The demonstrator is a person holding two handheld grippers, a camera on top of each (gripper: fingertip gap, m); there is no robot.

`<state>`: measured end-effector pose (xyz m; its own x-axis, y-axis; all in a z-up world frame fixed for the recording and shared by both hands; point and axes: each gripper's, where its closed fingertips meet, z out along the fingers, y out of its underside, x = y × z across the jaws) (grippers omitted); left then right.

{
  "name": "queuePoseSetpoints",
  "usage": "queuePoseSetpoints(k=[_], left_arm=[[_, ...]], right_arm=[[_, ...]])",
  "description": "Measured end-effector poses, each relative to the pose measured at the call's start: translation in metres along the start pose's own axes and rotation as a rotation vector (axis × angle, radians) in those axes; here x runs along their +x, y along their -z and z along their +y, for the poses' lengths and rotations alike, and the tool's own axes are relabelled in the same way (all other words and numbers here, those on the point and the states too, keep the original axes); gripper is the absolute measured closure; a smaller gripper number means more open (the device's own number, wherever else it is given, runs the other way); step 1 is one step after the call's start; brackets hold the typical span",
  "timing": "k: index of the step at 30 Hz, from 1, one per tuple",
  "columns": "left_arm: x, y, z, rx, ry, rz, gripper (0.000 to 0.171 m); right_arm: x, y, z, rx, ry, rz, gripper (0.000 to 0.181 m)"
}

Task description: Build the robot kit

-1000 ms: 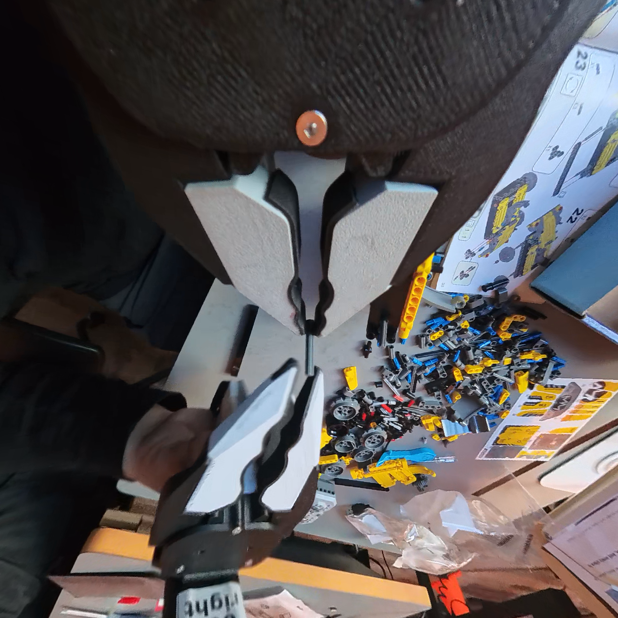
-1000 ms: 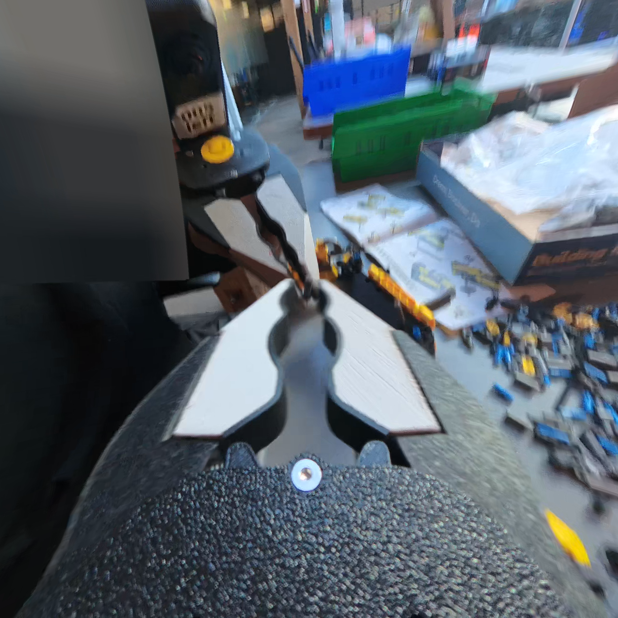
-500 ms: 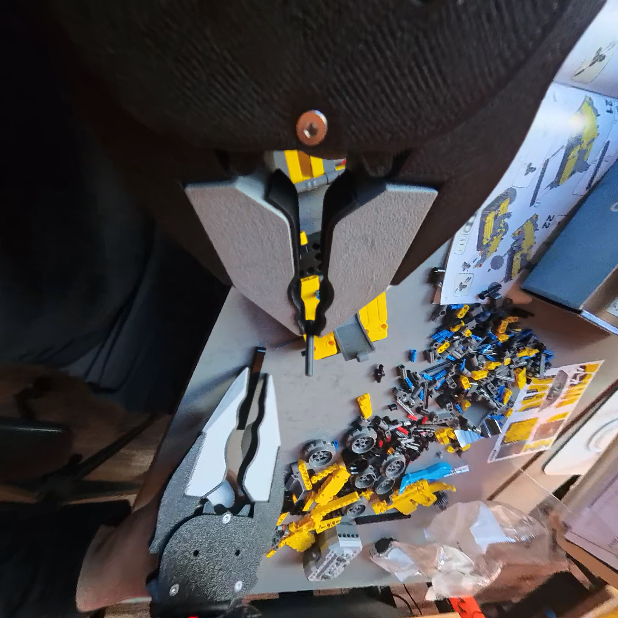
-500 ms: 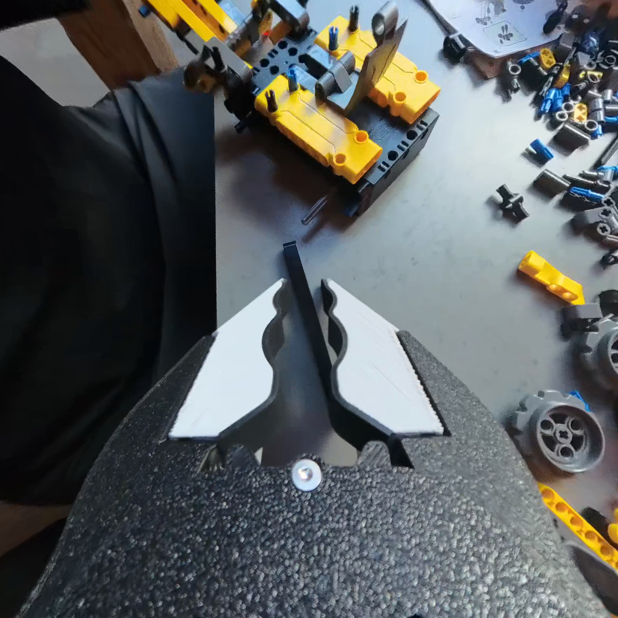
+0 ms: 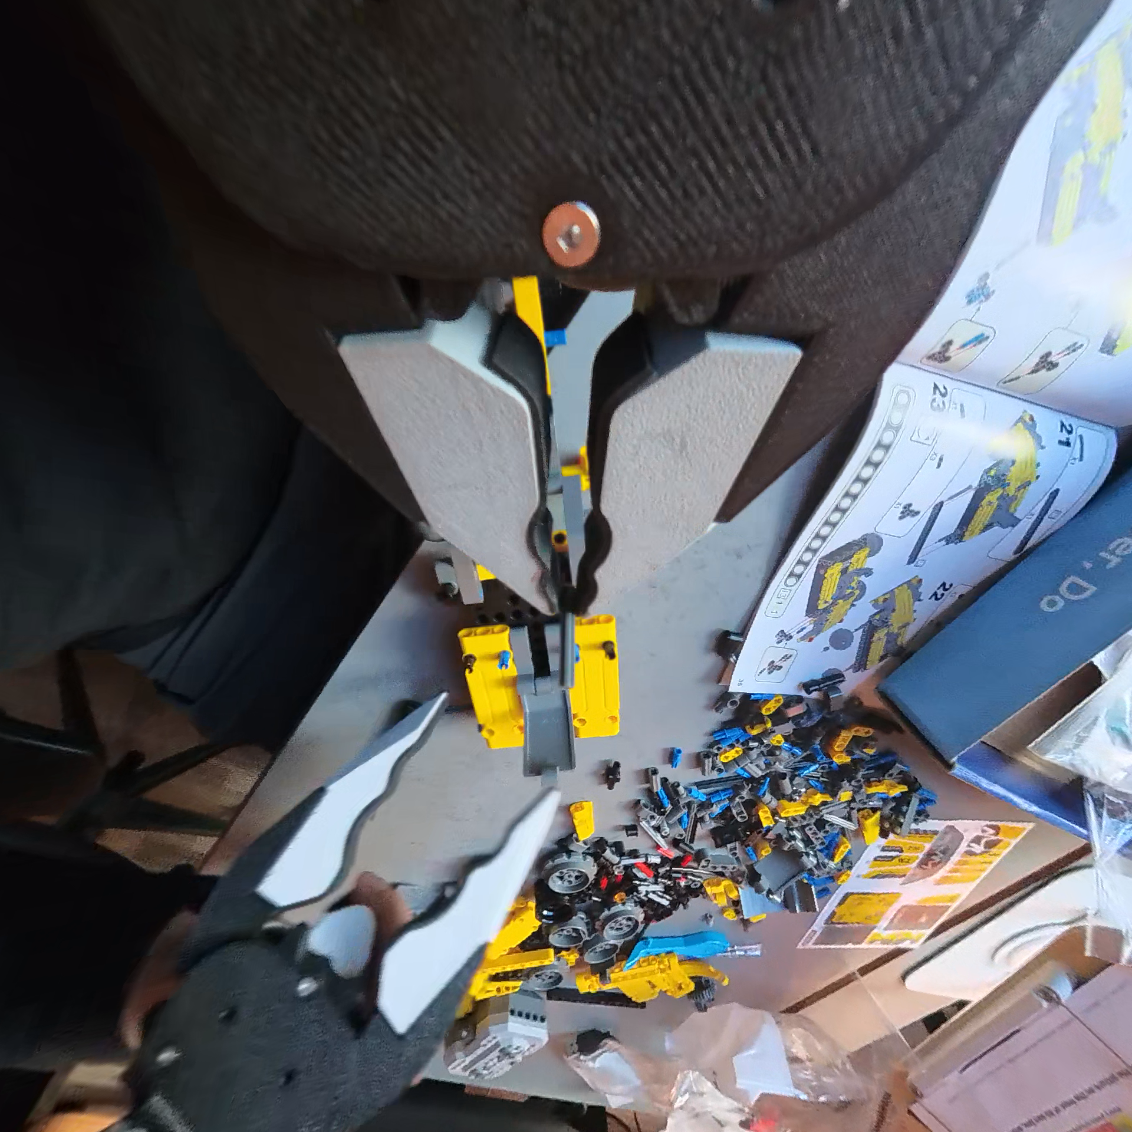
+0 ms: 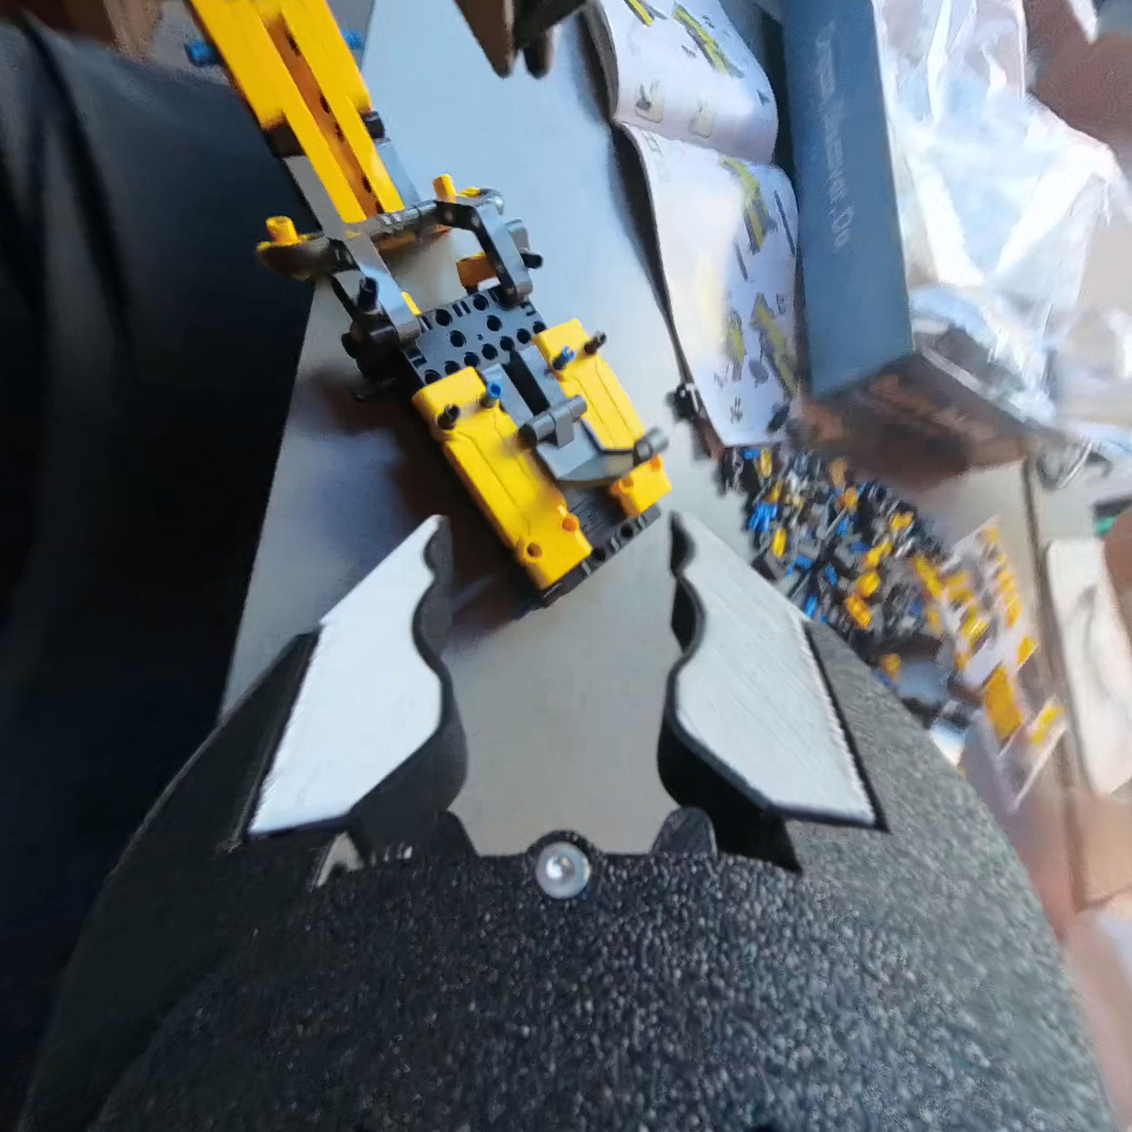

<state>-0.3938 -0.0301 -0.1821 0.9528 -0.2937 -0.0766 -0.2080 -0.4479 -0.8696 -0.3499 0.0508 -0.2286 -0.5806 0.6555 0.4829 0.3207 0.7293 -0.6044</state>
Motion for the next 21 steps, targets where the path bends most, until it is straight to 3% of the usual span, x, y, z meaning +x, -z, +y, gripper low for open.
queuePoseSetpoints(k=[1,5,6,8,10,14,16,18,21], left_arm=[[0.001,0.003,0.001,0.000,-0.008,0.000,0.171],[-0.003,0.017,0.014,-0.031,-0.059,-0.048,0.171],[-0.005,0.022,0.018,-0.035,-0.063,-0.055,0.170],[-0.008,0.031,0.026,-0.036,-0.056,-0.054,0.171],[-0.014,0.038,0.032,-0.037,-0.039,-0.066,0.170],[-0.021,0.050,0.029,0.004,-0.001,-0.056,0.170],[-0.026,0.056,0.024,0.031,-0.011,-0.065,0.170],[-0.029,0.061,0.020,0.054,-0.029,-0.078,0.170],[-0.027,0.063,0.019,0.078,-0.033,-0.074,0.170]], right_arm=[[0.000,-0.004,-0.003,-0.005,0.085,-0.010,0.099],[0.004,-0.018,-0.017,-0.048,0.508,0.066,0.094],[0.003,-0.024,-0.016,-0.072,0.611,0.054,0.096],[-0.009,-0.034,-0.010,-0.126,0.683,-0.100,0.128],[-0.003,-0.034,-0.016,-0.181,0.574,-0.261,0.133],[0.023,-0.017,-0.023,-0.352,0.193,-0.846,0.155],[0.046,-0.022,-0.023,-0.433,0.062,-1.067,0.170],[0.064,-0.037,-0.019,-0.512,-0.061,-1.199,0.172],[0.073,-0.050,-0.018,-0.543,-0.138,-1.254,0.172]])
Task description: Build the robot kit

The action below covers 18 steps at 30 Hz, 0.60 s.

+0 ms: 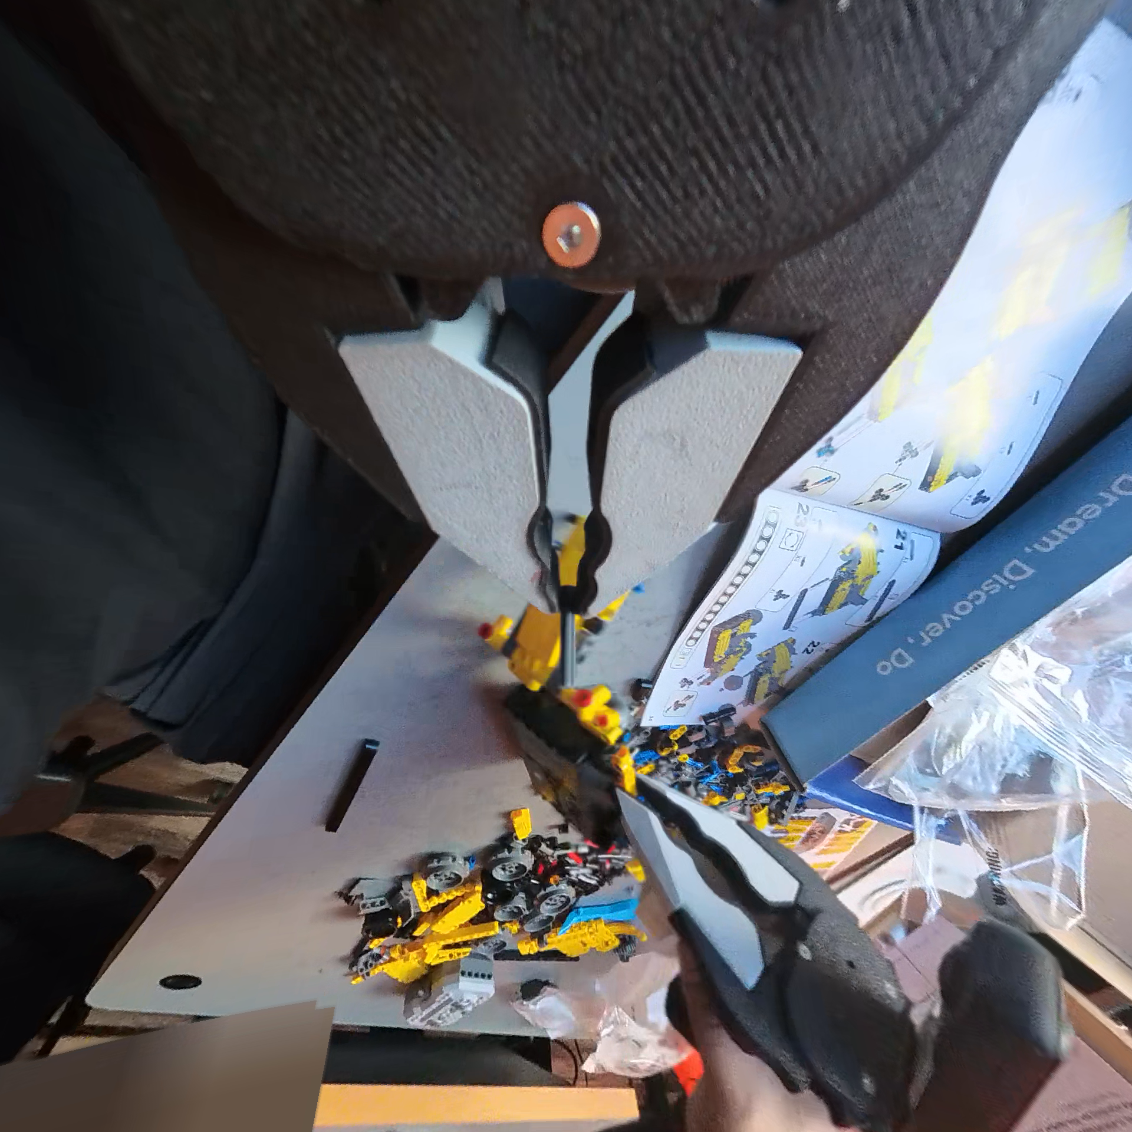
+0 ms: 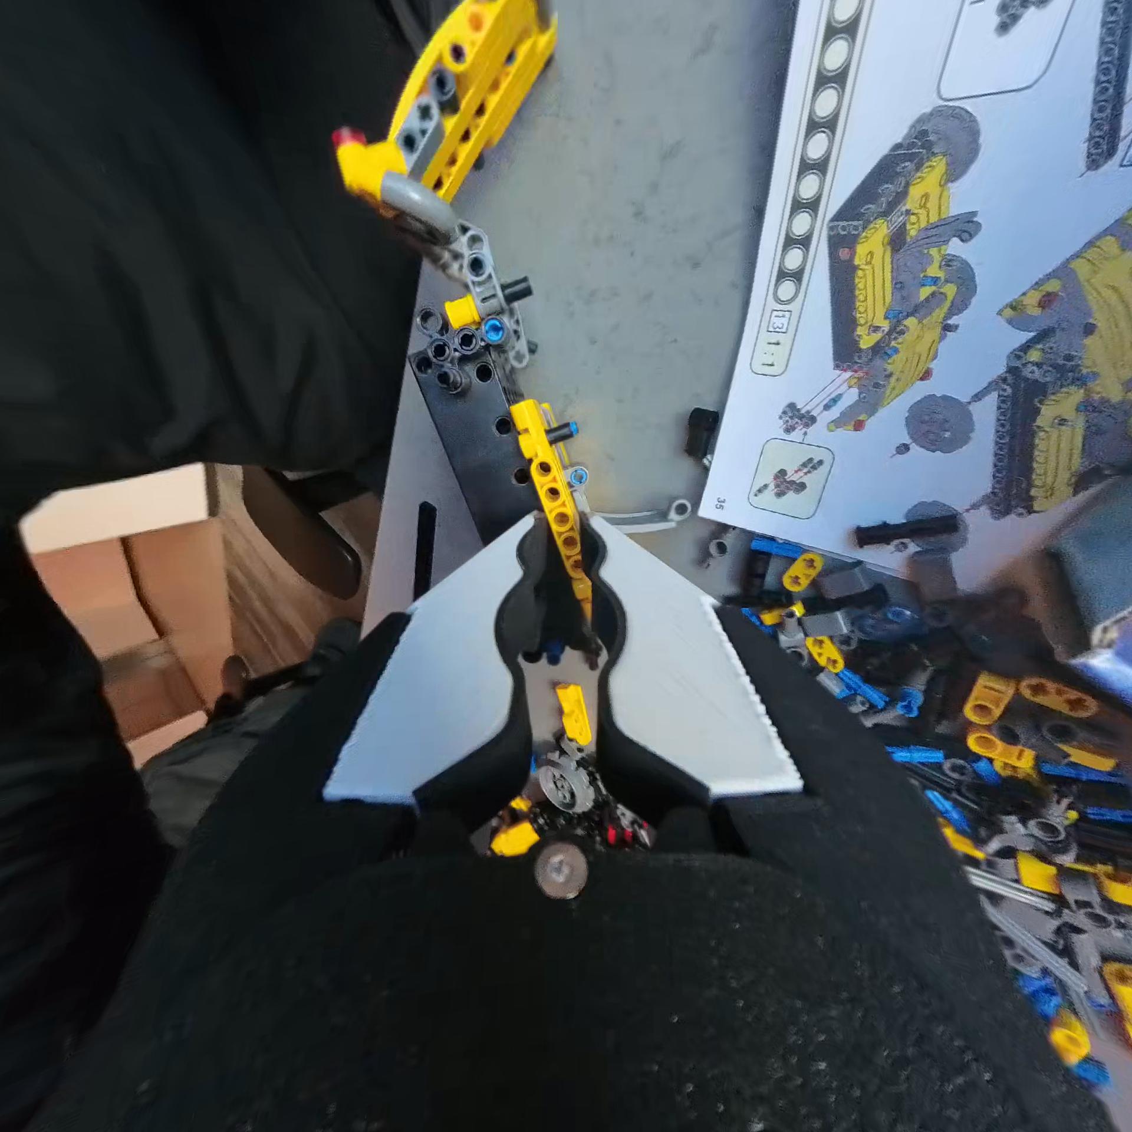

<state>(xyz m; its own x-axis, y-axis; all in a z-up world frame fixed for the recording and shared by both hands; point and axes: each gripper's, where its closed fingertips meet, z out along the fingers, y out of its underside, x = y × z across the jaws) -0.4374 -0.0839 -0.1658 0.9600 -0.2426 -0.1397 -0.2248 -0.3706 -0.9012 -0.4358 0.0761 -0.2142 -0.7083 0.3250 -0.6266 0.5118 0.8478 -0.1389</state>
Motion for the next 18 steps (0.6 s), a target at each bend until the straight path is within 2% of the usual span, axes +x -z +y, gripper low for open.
queuePoseSetpoints(k=[4,6,11,15,18], left_arm=[[0.007,-0.004,0.015,-0.021,0.001,0.027,0.170],[0.007,-0.006,0.020,-0.025,0.020,0.037,0.170],[0.010,-0.007,0.018,-0.008,0.038,0.046,0.170],[0.017,-0.013,0.018,-0.020,0.031,0.059,0.170],[0.025,-0.019,0.018,-0.037,0.022,0.073,0.170]], right_arm=[[-0.002,-0.001,-0.003,0.024,0.106,0.132,0.173],[0.000,0.000,-0.003,0.055,0.127,0.257,0.167],[-0.017,-0.004,-0.001,0.117,0.214,0.530,0.171],[-0.033,-0.014,-0.003,0.158,0.240,0.659,0.162],[-0.036,-0.015,-0.003,0.168,0.274,0.751,0.168]])
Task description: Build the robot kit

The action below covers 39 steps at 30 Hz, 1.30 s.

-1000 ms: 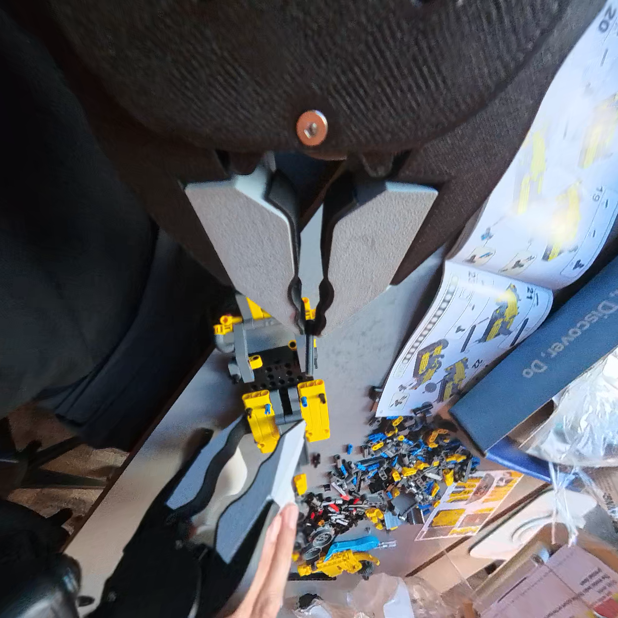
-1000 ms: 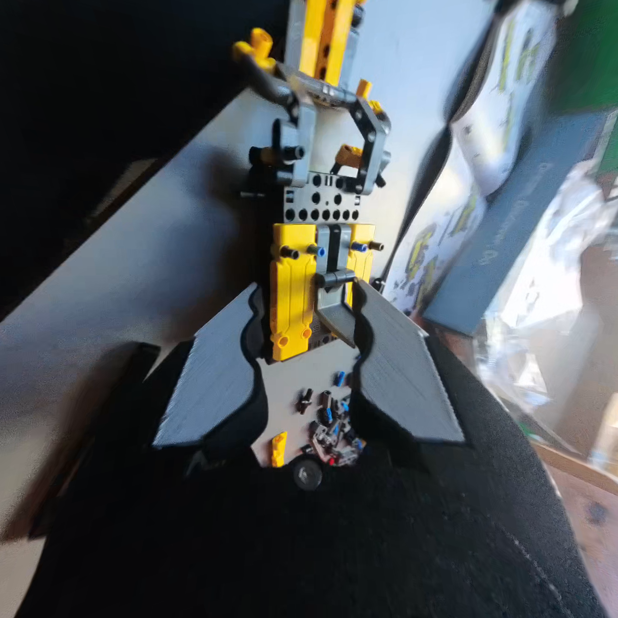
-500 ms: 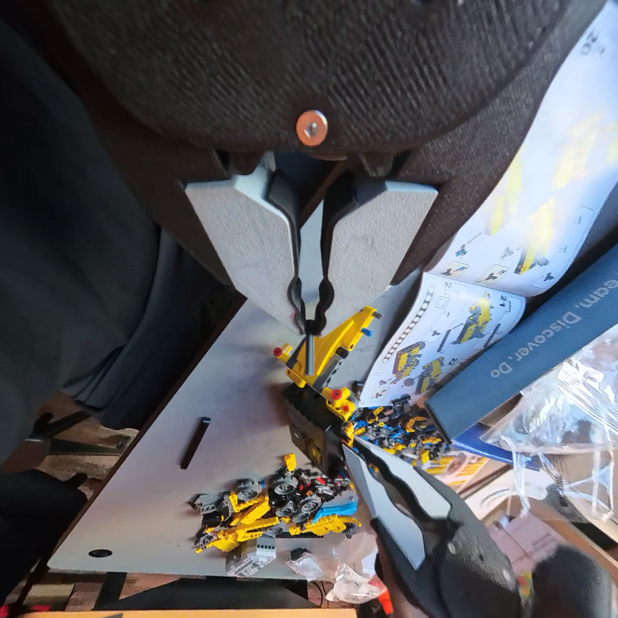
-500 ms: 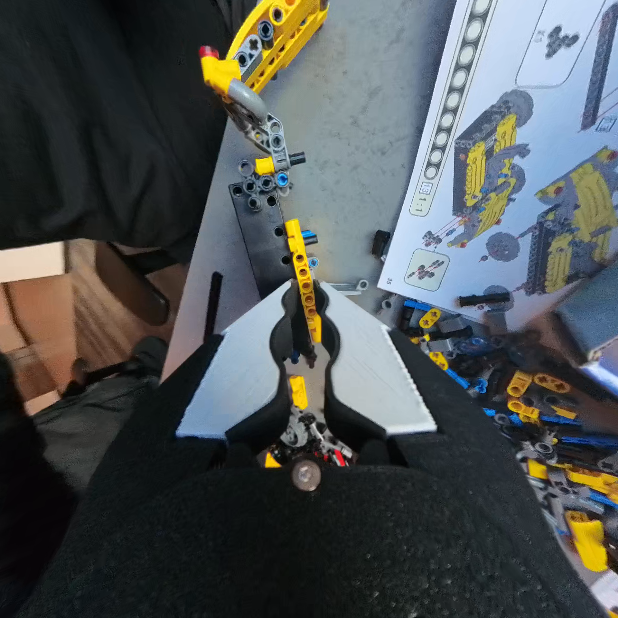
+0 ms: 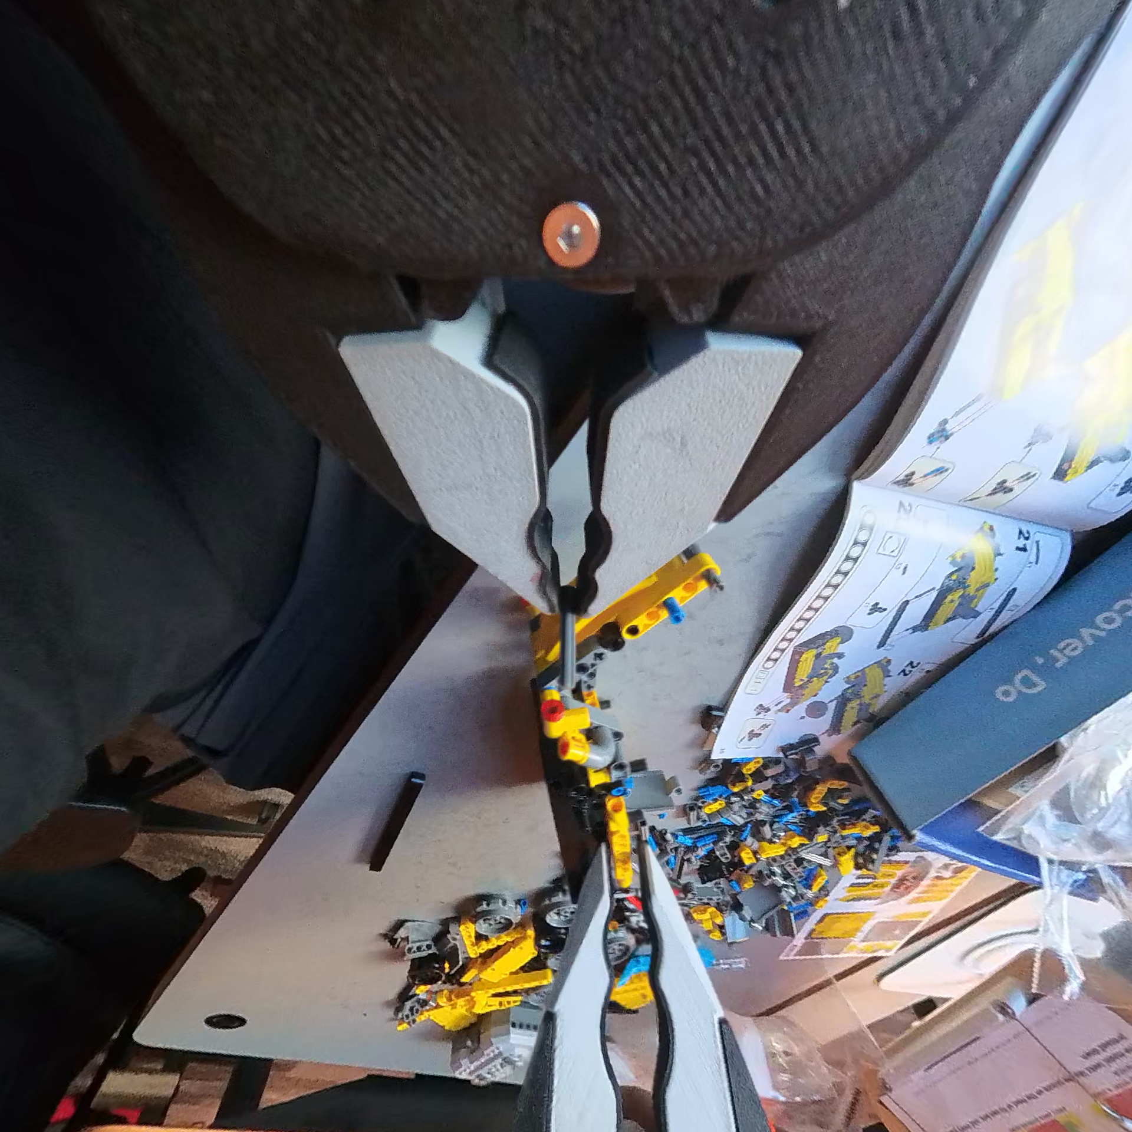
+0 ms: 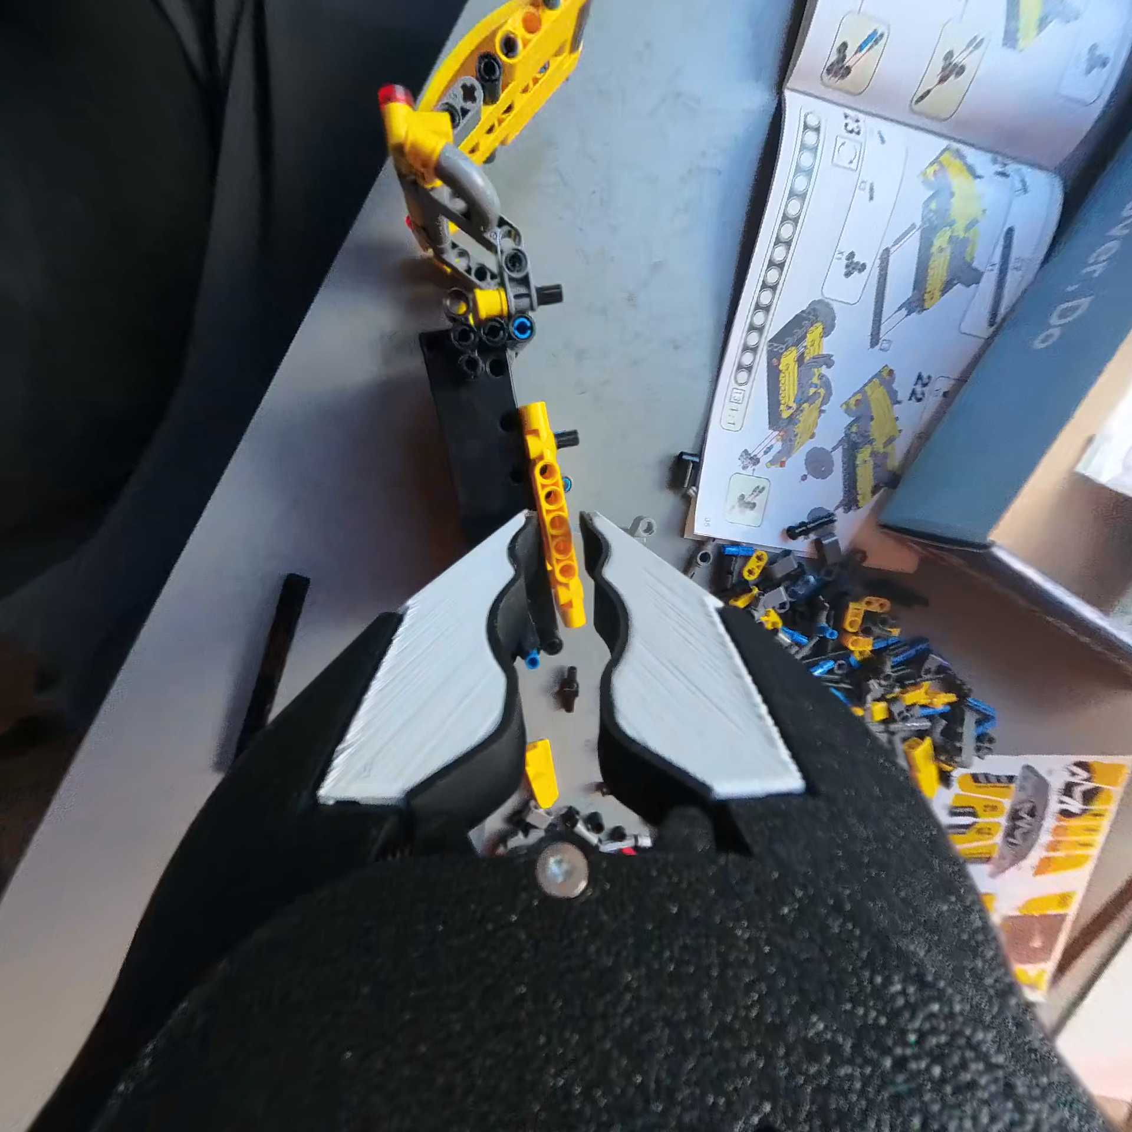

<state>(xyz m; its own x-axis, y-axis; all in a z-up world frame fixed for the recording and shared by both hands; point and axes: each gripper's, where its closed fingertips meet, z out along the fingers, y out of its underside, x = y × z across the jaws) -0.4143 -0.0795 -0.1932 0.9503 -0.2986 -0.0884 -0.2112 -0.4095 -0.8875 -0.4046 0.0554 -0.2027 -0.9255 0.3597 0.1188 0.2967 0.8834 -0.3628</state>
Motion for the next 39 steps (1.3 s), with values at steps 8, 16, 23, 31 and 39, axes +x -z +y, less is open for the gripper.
queuePoseSetpoints(k=[8,16,23,31,39], left_arm=[[0.021,-0.013,-0.009,0.004,-0.009,0.028,0.170],[0.027,-0.030,-0.001,-0.015,0.022,0.047,0.170],[0.028,-0.039,-0.006,0.003,0.064,0.068,0.170],[0.024,-0.044,-0.006,-0.001,0.071,0.070,0.170],[0.025,-0.041,-0.005,0.000,0.070,0.067,0.170]], right_arm=[[0.003,0.002,-0.003,0.010,0.036,0.075,0.147],[-0.001,0.001,-0.005,0.059,0.009,0.049,0.146],[-0.021,0.020,-0.009,0.128,-0.059,0.065,0.118],[-0.010,-0.029,0.000,-0.089,0.038,0.213,0.139],[0.029,-0.035,-0.004,-0.126,0.073,0.215,0.139]])
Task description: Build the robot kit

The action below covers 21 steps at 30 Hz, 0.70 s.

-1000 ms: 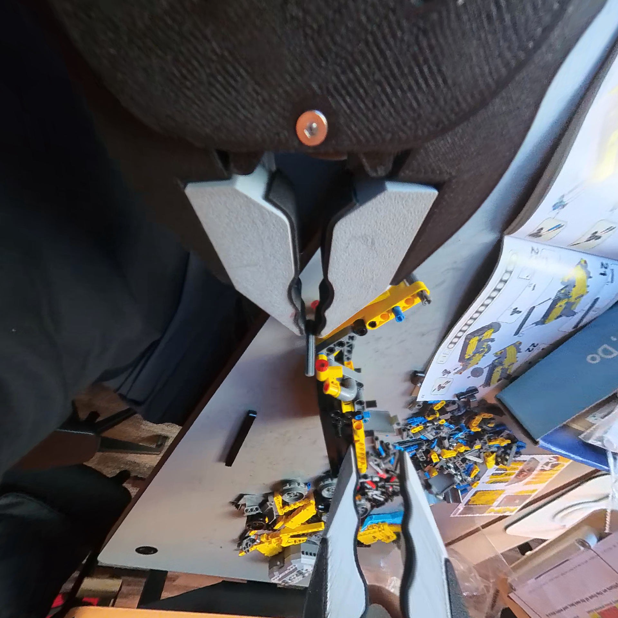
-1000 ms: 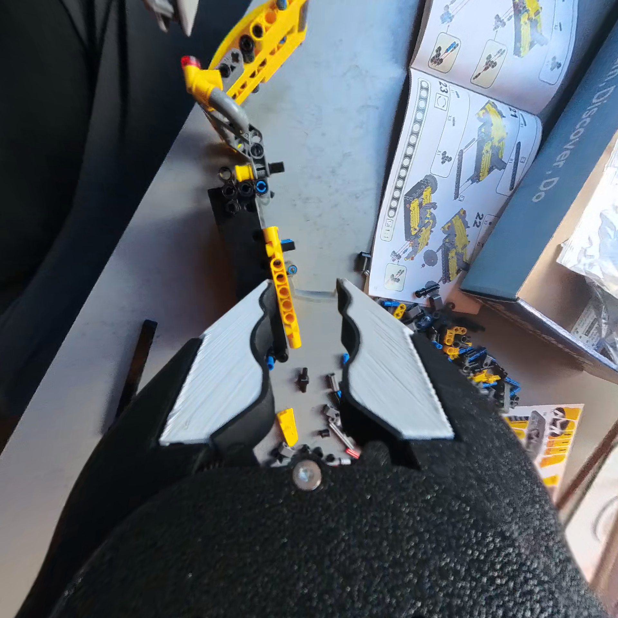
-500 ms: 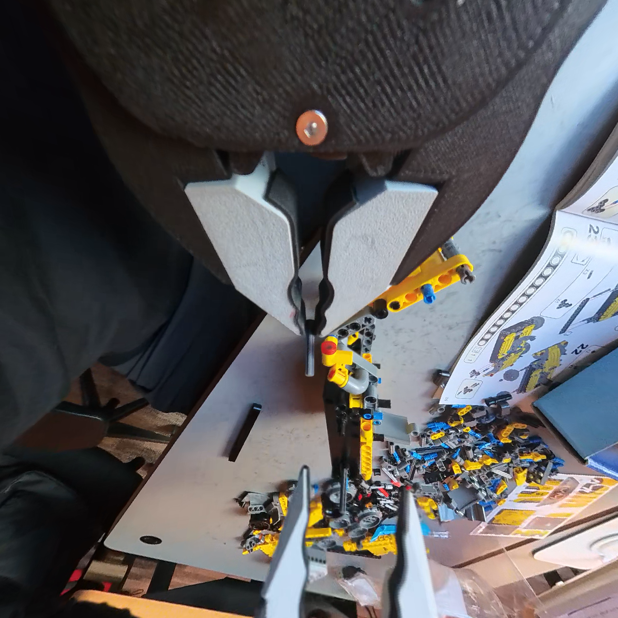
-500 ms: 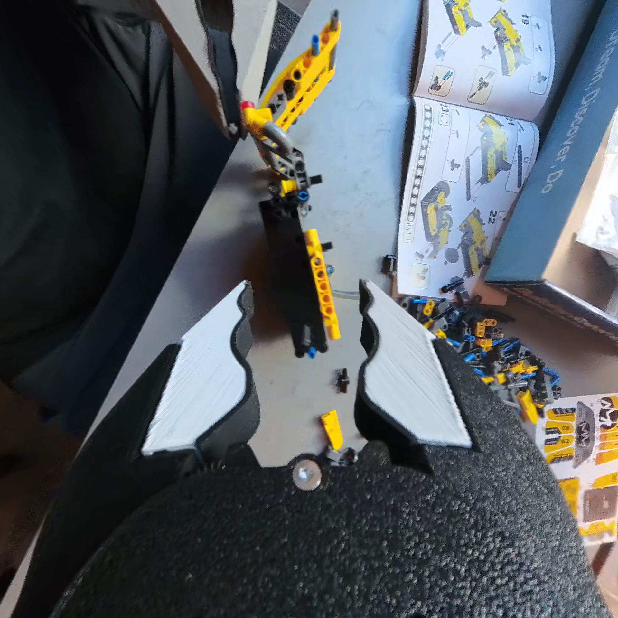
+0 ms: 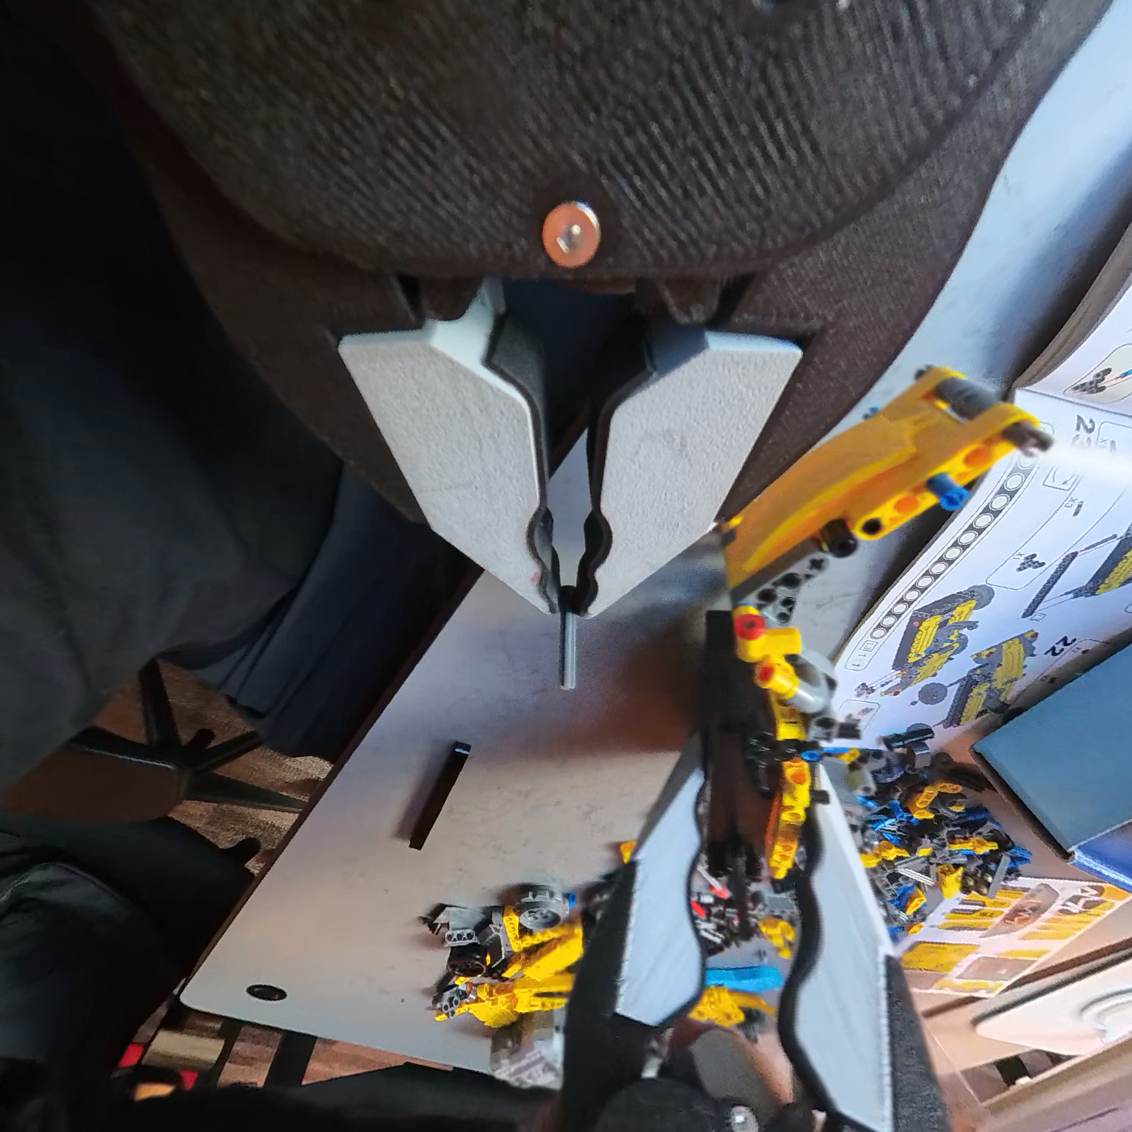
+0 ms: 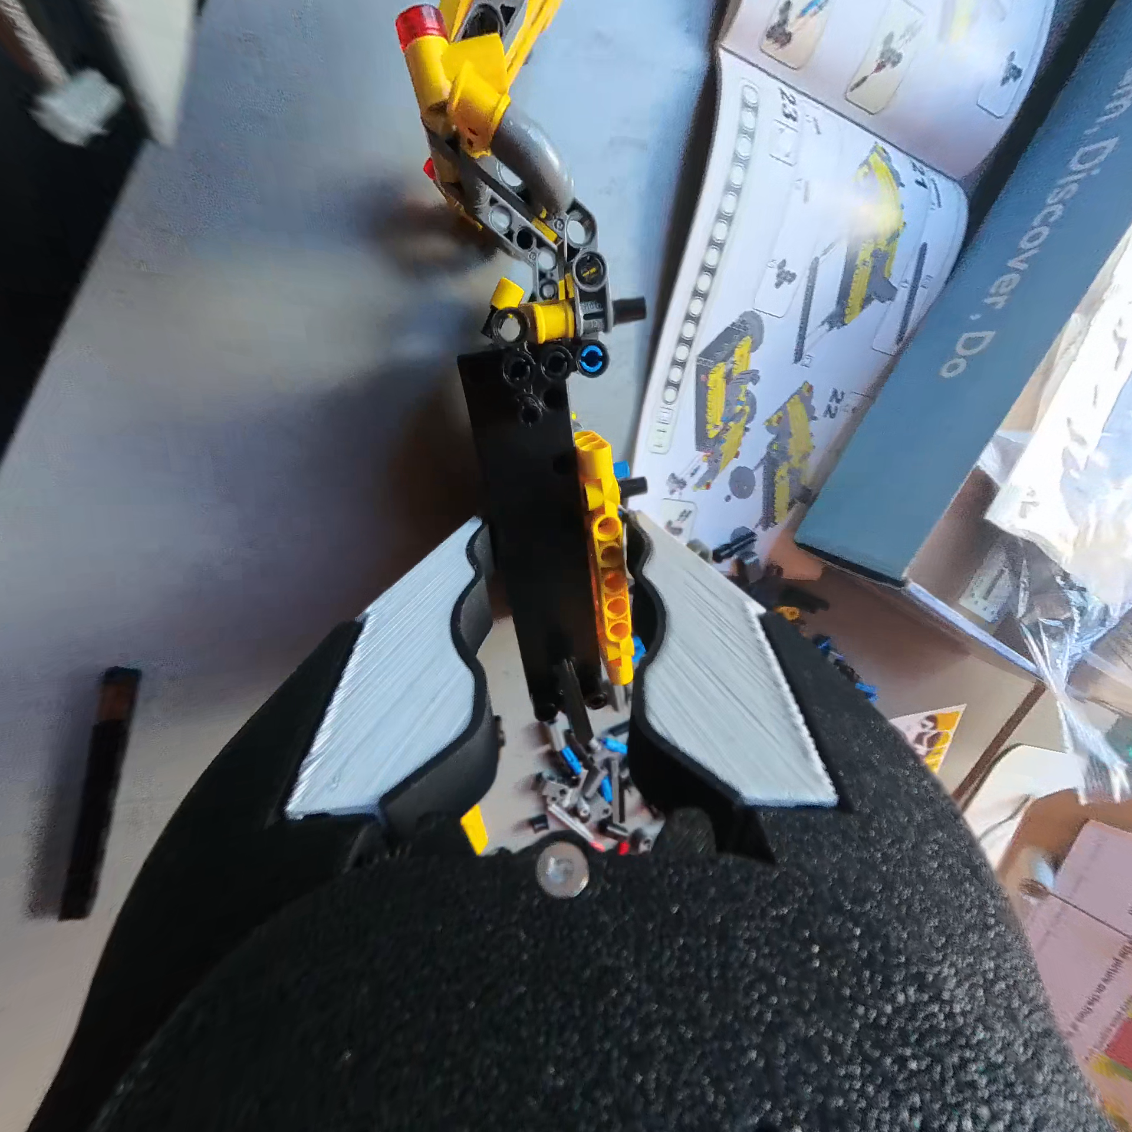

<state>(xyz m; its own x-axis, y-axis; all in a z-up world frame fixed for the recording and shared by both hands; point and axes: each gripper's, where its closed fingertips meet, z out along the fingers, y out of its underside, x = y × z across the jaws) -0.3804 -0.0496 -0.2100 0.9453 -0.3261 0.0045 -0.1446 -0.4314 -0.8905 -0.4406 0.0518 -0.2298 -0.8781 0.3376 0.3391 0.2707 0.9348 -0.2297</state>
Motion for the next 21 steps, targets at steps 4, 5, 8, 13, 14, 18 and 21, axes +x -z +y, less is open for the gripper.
queuePoseSetpoints(k=[4,5,8,13,14,18,21], left_arm=[[-0.002,0.001,0.002,0.003,-0.001,-0.010,0.170],[-0.003,0.001,0.003,0.002,0.003,-0.012,0.170],[-0.007,0.000,0.005,0.001,0.005,-0.023,0.170],[-0.006,-0.004,0.003,0.004,-0.001,-0.018,0.170],[-0.005,-0.004,0.002,0.002,-0.008,-0.020,0.170],[-0.003,-0.007,0.002,-0.005,-0.053,-0.045,0.170],[0.003,-0.017,0.001,-0.017,-0.075,-0.027,0.170]], right_arm=[[0.011,0.000,0.000,0.013,-0.018,0.020,0.134],[0.011,0.003,-0.001,0.029,-0.033,0.025,0.132],[0.011,0.017,-0.005,0.104,-0.080,0.049,0.130],[0.010,0.044,0.001,0.163,-0.165,0.114,0.122],[0.006,0.057,0.001,0.200,-0.196,0.125,0.123],[-0.060,0.094,0.010,0.352,-0.335,0.010,0.139],[-0.119,0.078,0.042,0.310,-0.471,-0.062,0.141]])
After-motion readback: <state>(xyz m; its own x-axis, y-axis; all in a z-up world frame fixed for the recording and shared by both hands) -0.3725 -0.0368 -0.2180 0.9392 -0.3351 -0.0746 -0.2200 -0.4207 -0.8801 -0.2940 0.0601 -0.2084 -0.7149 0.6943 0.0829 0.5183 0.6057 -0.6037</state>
